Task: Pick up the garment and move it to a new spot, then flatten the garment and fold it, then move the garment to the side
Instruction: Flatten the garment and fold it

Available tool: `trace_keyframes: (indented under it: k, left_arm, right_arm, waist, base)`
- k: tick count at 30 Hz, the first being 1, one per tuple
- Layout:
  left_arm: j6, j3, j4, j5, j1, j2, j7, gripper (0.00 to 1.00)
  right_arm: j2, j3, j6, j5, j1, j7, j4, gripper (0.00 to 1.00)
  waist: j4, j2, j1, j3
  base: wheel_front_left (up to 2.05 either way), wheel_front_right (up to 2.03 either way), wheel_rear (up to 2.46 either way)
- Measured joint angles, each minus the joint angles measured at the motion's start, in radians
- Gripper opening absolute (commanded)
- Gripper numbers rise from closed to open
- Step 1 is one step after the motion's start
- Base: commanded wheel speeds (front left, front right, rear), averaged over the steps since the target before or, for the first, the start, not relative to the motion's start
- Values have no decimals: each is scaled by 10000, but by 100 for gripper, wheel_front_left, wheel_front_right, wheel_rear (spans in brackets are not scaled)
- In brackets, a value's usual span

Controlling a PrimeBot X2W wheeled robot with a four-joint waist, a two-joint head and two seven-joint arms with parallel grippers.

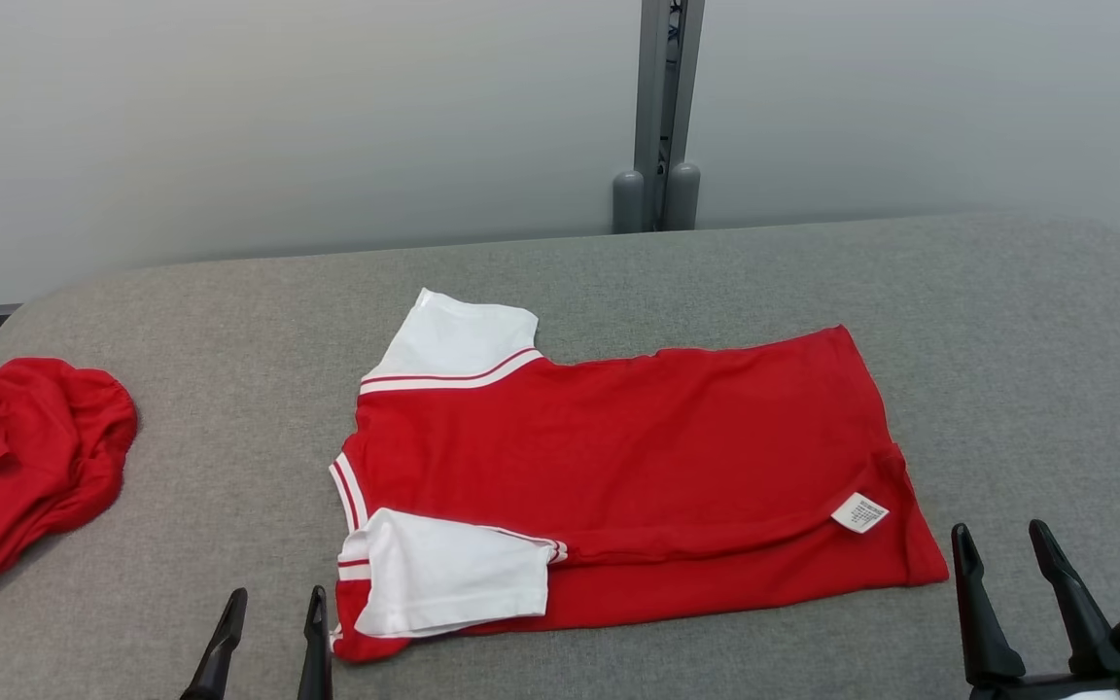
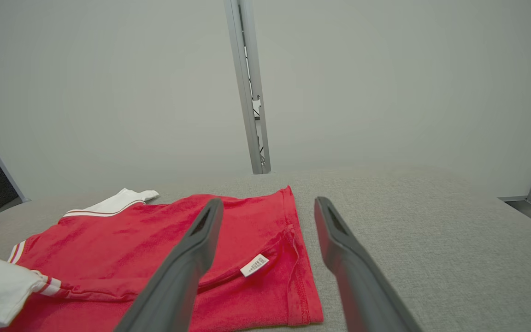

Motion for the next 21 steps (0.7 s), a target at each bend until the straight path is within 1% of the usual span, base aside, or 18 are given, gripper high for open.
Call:
trace_keyframes:
  k: [5,8,14,21]
  left_arm:
    - [-38,0,125,8,-237,44,8,100]
    - [-184,-54,395,-2,-493,163,169,100]
    - [-437,-217,1252,-282,-1068,119,639,100]
    - [-573,-276,2236,-646,-1509,-61,650,100]
  right_arm:
    - [4,-12,0,123,-166,0,245,100]
    - [-52,8,0,165,-410,0,598,100]
    - [-389,167,0,339,-1319,0,1860,100]
    - [-564,186,0,614,-2209,0,3103,100]
  waist:
    - [16,0,0,72]
    - [16,0,0,264]
    - [13,0,0,908]
    - [59,0,0,1653]
  base:
    - [0,0,0]
    - [0,0,0]
    - [0,0,0]
    - [0,0,0]
